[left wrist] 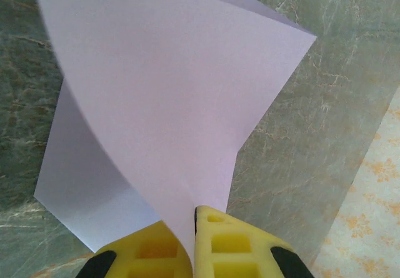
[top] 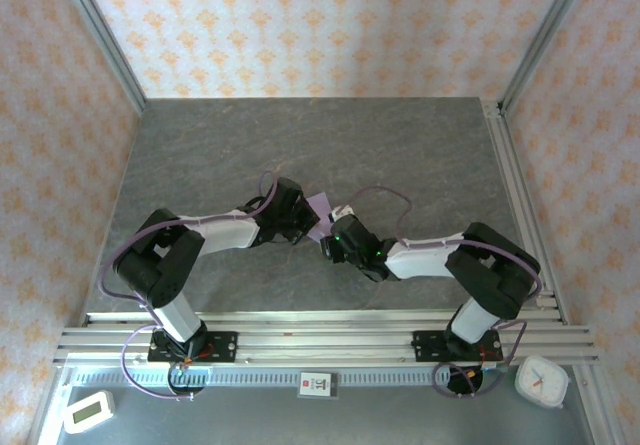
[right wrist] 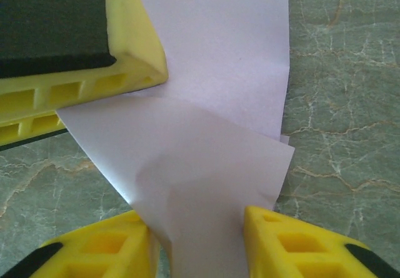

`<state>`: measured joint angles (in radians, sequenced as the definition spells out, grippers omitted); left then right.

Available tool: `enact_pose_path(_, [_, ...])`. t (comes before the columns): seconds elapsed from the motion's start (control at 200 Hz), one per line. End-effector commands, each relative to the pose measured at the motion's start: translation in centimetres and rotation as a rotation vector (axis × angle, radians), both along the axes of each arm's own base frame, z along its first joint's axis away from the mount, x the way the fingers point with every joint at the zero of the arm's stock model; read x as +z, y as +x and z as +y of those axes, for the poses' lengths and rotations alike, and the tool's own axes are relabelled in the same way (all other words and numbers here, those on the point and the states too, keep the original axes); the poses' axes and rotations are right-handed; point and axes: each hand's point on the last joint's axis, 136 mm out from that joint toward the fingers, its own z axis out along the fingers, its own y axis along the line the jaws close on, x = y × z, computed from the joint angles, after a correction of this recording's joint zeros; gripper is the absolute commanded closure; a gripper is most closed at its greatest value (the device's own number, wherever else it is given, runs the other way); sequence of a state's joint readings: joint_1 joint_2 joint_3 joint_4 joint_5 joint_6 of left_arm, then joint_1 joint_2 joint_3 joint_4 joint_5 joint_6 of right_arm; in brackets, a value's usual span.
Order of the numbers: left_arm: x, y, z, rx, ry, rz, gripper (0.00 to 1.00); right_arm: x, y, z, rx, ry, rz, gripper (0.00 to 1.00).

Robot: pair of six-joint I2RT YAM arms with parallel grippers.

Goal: Fold a paper plane with a square sheet of paper (pick it up from the middle)
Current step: Fourth fold the wing at the center of the table.

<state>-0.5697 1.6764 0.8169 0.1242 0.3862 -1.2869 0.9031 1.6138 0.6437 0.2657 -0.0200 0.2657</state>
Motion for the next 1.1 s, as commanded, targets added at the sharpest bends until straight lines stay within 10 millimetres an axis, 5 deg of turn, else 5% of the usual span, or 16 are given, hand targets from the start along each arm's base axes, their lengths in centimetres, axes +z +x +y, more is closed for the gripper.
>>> enact_pose_path(0.0, [1.3,0.1,-0.3,0.003,-0.037,-0.023,1.00,-0.7,0.3,-0.5,-0.026,-0.039,-0.008,0.68])
enact_pose_path(0.395, [1.8,0.1,-0.4,0.004,-0.050,-0.030,1.00,-1.7,0.0,-0.8,-0.034,-0.047,0.014,0.91])
enact_pose_path(0.515, [2.7,0.6,-0.2,-0.009,-0.012,-0.067,0.66,-2.1,-0.3,-0.7,-0.036,-0.031,0.036,1.00])
enact_pose_path(0.706, [5.4,1.8,1.4,-0.014,0.105,-0.179,0.43,-2.6,-0.8,-0.8,-0.058,0.042,0.092,1.00])
enact_pose_path(0.856, [6.7,2.0,2.8,-0.015,0.186,-0.241,0.41,-2.7,-1.1,-0.9,-0.072,0.148,0.156,1.00])
enact_pose_path(1.096, [6.0,0.8,4.3,-0.021,0.243,-0.271,0.48,-2.8,-1.2,-1.1,-0.059,0.267,0.263,1.00])
